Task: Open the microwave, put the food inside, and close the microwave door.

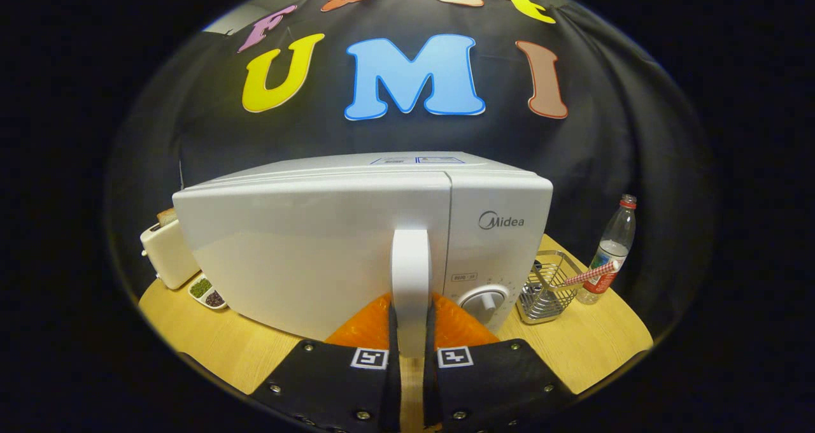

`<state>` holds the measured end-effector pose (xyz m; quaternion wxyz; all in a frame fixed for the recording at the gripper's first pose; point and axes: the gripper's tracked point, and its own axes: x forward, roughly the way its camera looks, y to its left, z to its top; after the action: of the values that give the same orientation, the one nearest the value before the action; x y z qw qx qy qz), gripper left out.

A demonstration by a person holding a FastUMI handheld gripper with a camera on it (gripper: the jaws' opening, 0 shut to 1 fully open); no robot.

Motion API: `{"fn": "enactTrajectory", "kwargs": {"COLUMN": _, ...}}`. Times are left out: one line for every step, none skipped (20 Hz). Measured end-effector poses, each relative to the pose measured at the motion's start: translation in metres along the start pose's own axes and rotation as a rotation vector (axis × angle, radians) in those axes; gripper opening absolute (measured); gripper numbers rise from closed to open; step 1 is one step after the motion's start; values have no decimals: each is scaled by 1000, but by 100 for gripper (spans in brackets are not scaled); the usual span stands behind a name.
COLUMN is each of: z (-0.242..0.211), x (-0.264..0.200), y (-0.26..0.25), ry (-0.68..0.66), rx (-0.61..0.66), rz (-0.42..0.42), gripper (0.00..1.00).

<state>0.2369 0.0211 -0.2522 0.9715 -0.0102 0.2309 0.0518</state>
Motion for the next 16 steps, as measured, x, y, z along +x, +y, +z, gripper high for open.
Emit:
{"fn": "enactTrajectory", "kwargs": {"z": 0, "x": -1, "y": -1, "ry": 6, "rx": 0, "rz": 0, "gripper": 14}}
{"fn": "enactTrajectory", "kwargs": {"z": 0, "x": -1, "y": -1, "ry": 8, "rx": 4, "rz": 7, "gripper": 14}}
{"fn": "enactTrajectory", "kwargs": {"z": -1, "x": 0, "y": 0, "ry": 8, "rx": 2, "rz": 15, "gripper": 14}}
{"fn": "enactTrajectory", "kwargs": {"z": 1, "x": -1, "y": 1, "ry": 9, "rx": -5, "rz": 23, "gripper": 7}}
{"fn": "enactTrajectory", "kwargs": {"z": 0, "x": -2, "y": 0, "ry": 9, "rx": -17, "rz": 33, "gripper": 7}}
{"fn": "enactTrajectory", "kwargs": {"z": 0, "x": -4, "y": 0, "ry": 12, "rx": -19, "rz": 33, "gripper": 7}}
{"fn": "enactTrajectory", "kwargs": {"z": -4, "x": -9, "y": 0, "ry": 27, "rx": -22, "rz": 33, "gripper": 7}}
{"fn": "enactTrajectory", "kwargs": {"z": -7, "x": -20, "y": 2, "ry": 11, "rx": -38, "rz": 26, "gripper": 7}}
{"fn": "enactTrajectory", "kwargs": {"z": -10, "x": -31, "y": 5, "ry": -9, "rx": -61, "rz": 25, "gripper": 7}}
{"fn": "enactTrajectory", "kwargs": {"z": -12, "x": -41, "y": 8, "ry": -17, "rx": -74, "rz": 19, "gripper": 7}}
{"fn": "enactTrajectory", "kwargs": {"z": -15, "x": -46, "y": 9, "ry": -19, "rx": -72, "rz": 16, "gripper": 7}}
{"fn": "enactTrajectory", "kwargs": {"z": -17, "x": -51, "y": 10, "ry": -7, "rx": -59, "rz": 16, "gripper": 7}}
{"fn": "enactTrajectory", "kwargs": {"z": -19, "x": -55, "y": 12, "ry": 1, "rx": -42, "rz": 17, "gripper": 7}}
{"fn": "enactTrajectory", "kwargs": {"z": -21, "x": -59, "y": 15, "ry": 12, "rx": -29, "rz": 23, "gripper": 7}}
{"fn": "enactTrajectory", "kwargs": {"z": -24, "x": -65, "y": 18, "ry": 24, "rx": -15, "rz": 31, "gripper": 8}}
{"fn": "enactTrajectory", "kwargs": {"z": -25, "x": -71, "y": 20, "ry": 30, "rx": -1, "rz": 43, "gripper": 15}}
